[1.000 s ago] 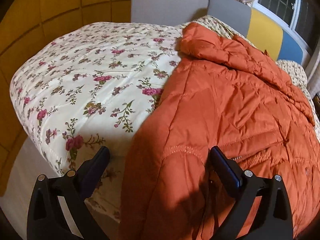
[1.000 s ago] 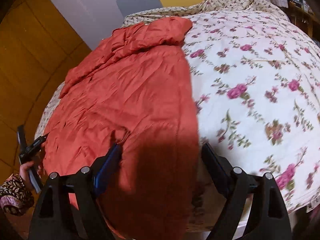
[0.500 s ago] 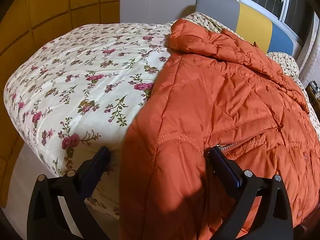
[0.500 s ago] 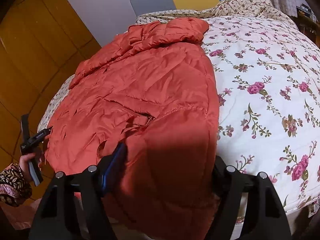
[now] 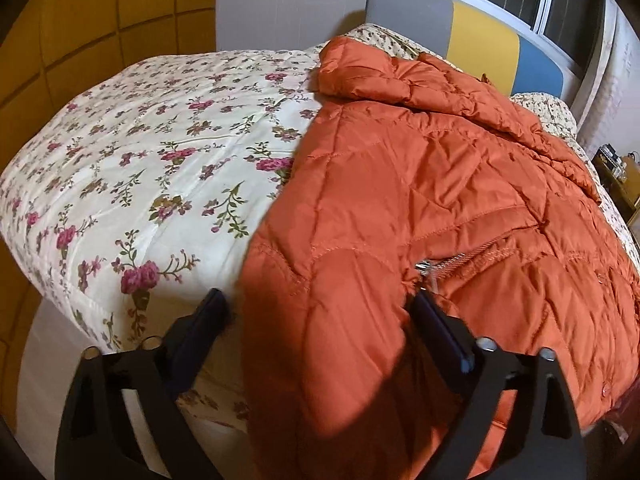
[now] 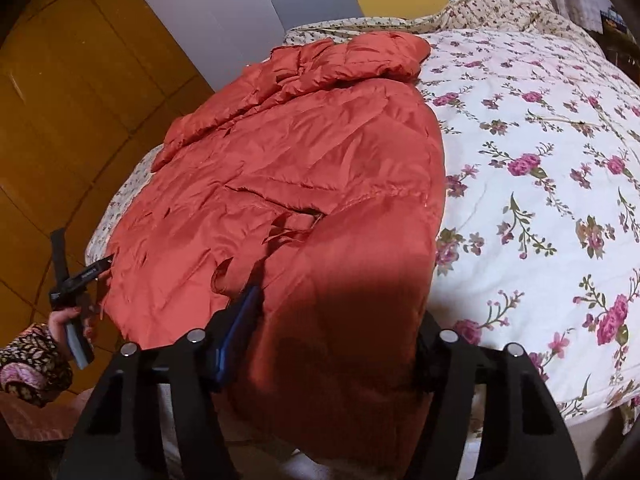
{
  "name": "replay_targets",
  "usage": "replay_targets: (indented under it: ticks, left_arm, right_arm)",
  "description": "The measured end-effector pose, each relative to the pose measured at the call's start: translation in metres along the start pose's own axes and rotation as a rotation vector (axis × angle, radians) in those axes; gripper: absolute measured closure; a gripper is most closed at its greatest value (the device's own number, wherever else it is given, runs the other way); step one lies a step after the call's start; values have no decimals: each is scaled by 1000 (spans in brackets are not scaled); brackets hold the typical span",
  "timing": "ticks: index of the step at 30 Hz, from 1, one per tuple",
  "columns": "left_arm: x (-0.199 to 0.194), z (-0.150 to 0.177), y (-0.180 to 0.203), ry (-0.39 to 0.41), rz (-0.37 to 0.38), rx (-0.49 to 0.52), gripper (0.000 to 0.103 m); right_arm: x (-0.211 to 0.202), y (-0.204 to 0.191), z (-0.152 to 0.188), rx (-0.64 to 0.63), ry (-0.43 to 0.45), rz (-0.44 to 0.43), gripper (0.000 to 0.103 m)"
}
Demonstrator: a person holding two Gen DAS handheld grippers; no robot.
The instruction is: Fold large clothes
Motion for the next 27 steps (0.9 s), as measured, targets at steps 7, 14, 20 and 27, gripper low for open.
replay_targets:
  ticks: [7, 14, 20, 27]
  left_arm:
    - [-13, 4, 21, -18, 35, 63, 58]
    - [-14, 2, 26, -23, 16, 79, 41]
    - [-7, 8, 23, -35, 22, 29, 22]
    - [-20, 6, 28, -43, 89, 11, 85]
  right_arm:
    - [-7, 12, -2, 108, 1, -62, 63]
    - [-15, 17, 1, 173, -8, -113, 62]
    - [-17, 12, 7, 146, -18, -123, 56]
    - [-28, 2, -4, 117, 14, -154, 85]
Point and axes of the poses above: each gripper's, at about its wrist camera, not at the fingertips, and x roughly the way its jaws point, y to its right, z to its underside, the point moved 8 cm from there along x, roughly the way its jaws point, and after that the axes turned 14 degrees about y, right-handed, at the moved point
